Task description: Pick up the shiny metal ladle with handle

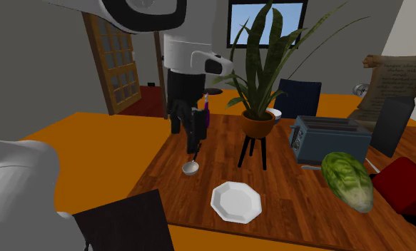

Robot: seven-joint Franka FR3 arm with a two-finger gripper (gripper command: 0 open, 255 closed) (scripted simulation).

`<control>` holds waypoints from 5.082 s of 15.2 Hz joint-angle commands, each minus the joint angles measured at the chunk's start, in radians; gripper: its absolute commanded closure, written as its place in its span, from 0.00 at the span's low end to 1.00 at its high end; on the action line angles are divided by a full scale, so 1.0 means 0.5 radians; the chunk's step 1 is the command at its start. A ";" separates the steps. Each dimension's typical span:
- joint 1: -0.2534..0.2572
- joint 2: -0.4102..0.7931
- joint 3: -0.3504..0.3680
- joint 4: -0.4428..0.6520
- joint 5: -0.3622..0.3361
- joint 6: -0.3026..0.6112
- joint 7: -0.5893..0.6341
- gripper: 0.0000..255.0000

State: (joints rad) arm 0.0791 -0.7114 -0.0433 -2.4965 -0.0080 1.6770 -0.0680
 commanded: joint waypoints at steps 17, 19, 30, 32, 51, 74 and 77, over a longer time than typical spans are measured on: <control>0.390 1.067 0.199 0.051 0.239 1.161 -0.321 0.00; 0.426 1.199 0.229 0.099 0.257 1.262 -0.357 0.00; 0.599 1.915 0.394 0.487 0.251 1.686 -0.502 0.00; 0.633 2.042 0.418 0.576 0.228 1.739 -0.517 0.00; 0.850 2.779 0.461 1.099 0.063 2.026 -0.574 0.00; 0.816 2.484 0.500 1.036 0.099 1.796 -0.568 1.00; 0.811 2.438 0.506 1.032 0.105 1.754 -0.567 1.00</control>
State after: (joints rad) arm 0.4867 0.5137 0.2089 -1.9798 0.0433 2.5601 -0.3502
